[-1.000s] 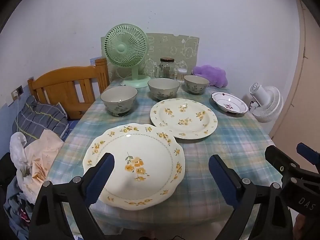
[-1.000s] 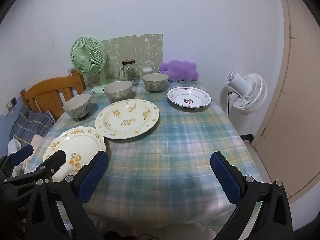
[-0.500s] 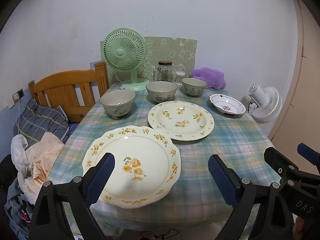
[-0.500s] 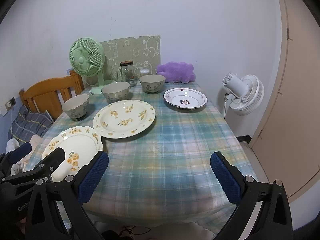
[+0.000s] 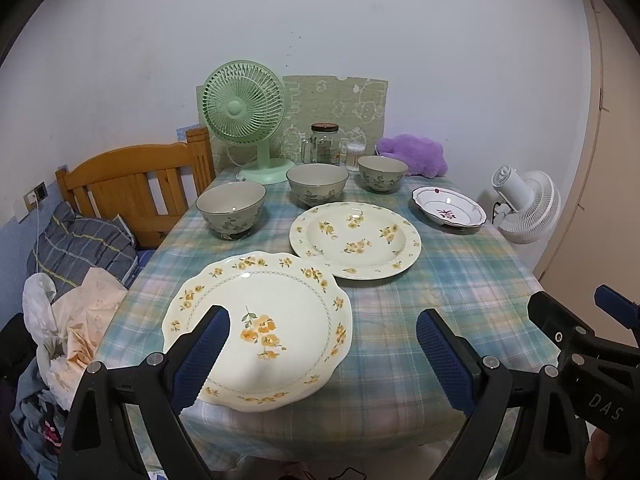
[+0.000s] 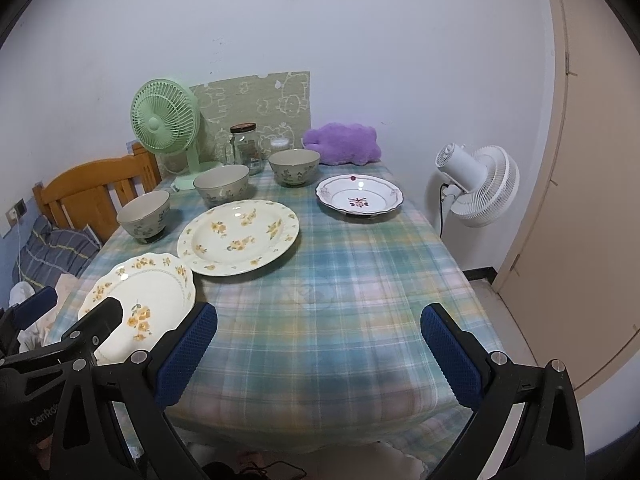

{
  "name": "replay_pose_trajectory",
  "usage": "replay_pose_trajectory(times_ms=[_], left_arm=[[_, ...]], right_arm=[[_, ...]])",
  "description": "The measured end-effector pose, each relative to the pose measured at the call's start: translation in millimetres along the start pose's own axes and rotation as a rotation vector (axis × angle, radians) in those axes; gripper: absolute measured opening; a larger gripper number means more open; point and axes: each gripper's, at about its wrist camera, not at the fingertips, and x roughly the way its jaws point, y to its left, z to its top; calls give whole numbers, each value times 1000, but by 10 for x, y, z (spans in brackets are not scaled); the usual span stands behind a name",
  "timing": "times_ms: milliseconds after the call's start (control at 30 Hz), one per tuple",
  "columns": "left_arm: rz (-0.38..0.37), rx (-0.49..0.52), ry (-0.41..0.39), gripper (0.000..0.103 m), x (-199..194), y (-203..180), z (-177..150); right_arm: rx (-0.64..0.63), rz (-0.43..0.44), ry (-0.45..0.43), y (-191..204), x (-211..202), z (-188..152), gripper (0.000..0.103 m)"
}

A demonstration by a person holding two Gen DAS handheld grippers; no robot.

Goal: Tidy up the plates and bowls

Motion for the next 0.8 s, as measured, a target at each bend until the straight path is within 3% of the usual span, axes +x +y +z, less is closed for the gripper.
replay_pose_trajectory(times_ms=[800], left_arm=[[6, -14, 12, 95, 12, 12, -53]], right_arm=[[-17, 4, 2, 28, -38, -15, 103]])
